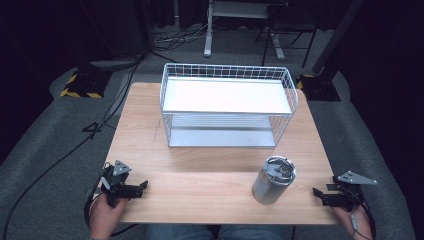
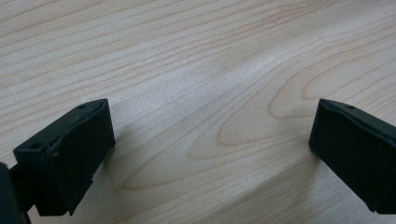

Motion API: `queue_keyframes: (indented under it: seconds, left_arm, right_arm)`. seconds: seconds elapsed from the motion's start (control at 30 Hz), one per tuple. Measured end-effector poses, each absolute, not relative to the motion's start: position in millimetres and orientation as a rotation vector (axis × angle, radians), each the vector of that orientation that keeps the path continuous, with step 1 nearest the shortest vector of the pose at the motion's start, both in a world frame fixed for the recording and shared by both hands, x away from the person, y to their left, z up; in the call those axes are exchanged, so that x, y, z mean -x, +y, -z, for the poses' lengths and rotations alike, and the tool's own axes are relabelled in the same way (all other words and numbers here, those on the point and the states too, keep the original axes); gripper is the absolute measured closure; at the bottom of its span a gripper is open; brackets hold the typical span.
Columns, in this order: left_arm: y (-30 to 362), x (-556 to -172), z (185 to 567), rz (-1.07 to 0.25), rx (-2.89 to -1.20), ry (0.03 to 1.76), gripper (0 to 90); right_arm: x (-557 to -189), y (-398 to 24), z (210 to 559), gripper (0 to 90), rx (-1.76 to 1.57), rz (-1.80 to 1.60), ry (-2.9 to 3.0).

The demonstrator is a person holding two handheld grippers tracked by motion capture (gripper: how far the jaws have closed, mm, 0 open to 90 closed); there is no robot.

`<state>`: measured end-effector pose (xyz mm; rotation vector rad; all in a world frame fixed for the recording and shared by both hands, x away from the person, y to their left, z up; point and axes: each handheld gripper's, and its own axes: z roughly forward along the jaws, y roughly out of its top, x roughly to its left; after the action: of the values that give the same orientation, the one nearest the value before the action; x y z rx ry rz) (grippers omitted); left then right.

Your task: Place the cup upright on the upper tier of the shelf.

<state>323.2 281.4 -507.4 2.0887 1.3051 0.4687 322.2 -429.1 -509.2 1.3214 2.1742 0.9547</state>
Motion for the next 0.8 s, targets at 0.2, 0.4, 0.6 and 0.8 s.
queue_keyframes:
  seconds: [0.2, 0.4, 0.6, 0.8]
  left_arm:
    - [281, -324, 507, -0.465, -2.09, 1.304, 0.6]
    - [282, -325, 507, -0.464, -2.094, 1.301, 0.6]
    - [282, -325, 507, -0.464, -2.092, 1.302, 0.6]
    - [282, -325, 507, -0.465, -2.092, 1.301, 0.6]
  right_arm:
    - [-323, -429, 509, 0.3, -1.324, -0.95, 2.175]
    - [-324, -429, 506, 0.0, -1.35, -0.986, 2.188]
    - [-322, -425, 491, 0.0, -1.321, -1.021, 2.178]
    - [-319, -419, 470, 0.0, -1.279, -1.075, 2.155]
